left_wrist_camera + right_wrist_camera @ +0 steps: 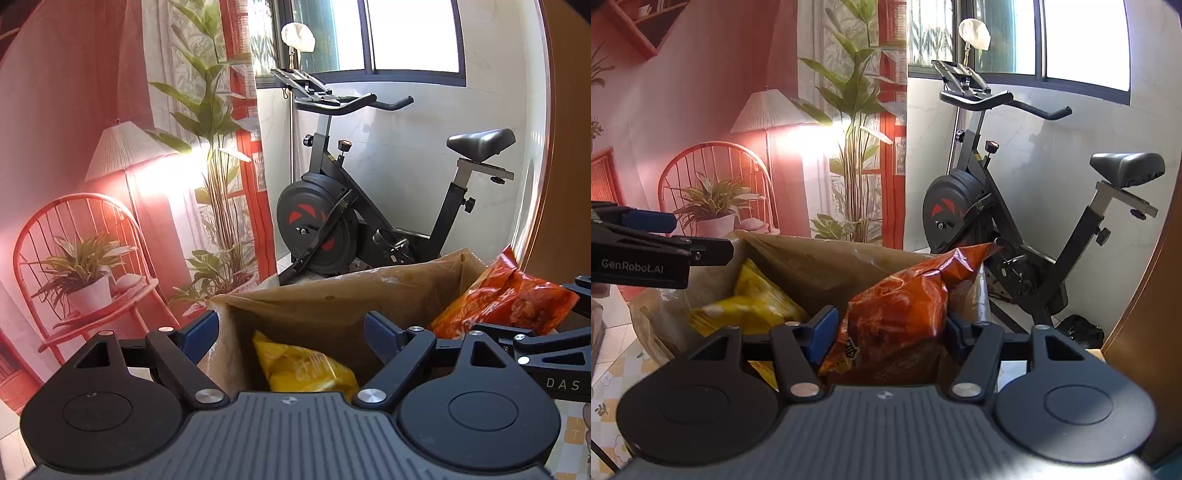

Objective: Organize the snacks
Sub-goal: 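Carry both bags over the box and open both tools to drop them in, then lower the left tool to the red spicy snack packet and grasp it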

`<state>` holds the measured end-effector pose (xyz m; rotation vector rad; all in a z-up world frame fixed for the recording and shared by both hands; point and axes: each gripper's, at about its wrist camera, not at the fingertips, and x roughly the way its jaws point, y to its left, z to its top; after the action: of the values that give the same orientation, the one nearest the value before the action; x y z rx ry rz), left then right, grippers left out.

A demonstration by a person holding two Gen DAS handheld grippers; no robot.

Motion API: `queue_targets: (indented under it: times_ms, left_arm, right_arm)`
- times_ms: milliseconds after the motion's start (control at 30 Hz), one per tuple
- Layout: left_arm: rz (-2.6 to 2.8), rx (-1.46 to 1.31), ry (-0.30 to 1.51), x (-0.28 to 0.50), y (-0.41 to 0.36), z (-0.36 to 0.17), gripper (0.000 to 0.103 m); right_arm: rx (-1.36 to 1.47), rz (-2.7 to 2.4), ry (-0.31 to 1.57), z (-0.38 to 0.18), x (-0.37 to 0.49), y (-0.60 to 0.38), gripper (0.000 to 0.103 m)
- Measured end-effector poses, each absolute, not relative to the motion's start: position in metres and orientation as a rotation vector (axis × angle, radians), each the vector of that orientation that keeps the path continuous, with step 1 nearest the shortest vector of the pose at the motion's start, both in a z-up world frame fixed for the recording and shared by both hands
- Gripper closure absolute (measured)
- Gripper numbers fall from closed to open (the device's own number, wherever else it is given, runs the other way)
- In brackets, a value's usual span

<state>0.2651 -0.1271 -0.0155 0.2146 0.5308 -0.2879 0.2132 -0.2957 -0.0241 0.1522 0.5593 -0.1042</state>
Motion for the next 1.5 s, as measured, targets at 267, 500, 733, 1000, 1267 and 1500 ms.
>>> queue_targets:
  times_ms: [267,500,733,1000,1267,1500]
  left_arm:
    - [-0.253,0.136,0.510,0.225,-0.074,-0.009,0.016]
    - [-0.175,0.081,0.526,0.152,-0.014,-0.017,0.016]
    - [-0.159,-0.007,0.652,0.084,0.025,-0.087,0.024]
    - [-0.206,0.045,0.813,0.037,0.014,-0.158,0.025]
    - [-0.191,-0.005,0.996,0.025,0.013,-0.199,0.025]
    - [-0.225,0.023,1.021,0.020,0.002,-0.205,0.024]
  right_arm:
    - [0.162,-0.013,0.475,-0.005,0.165,-0.282,0.024]
    - [0.181,0.049,0.407,-0.003,0.110,-0.242,0.023]
    - [0.178,0.121,0.401,-0.030,0.066,-0.190,0.025]
    - [0.239,0.143,0.485,-0.070,0.031,-0.158,0.033]
    - [0.283,0.219,0.585,-0.101,0.021,-0.153,0.033]
    - [0.296,0.230,0.657,-0.122,0.027,-0.161,0.034]
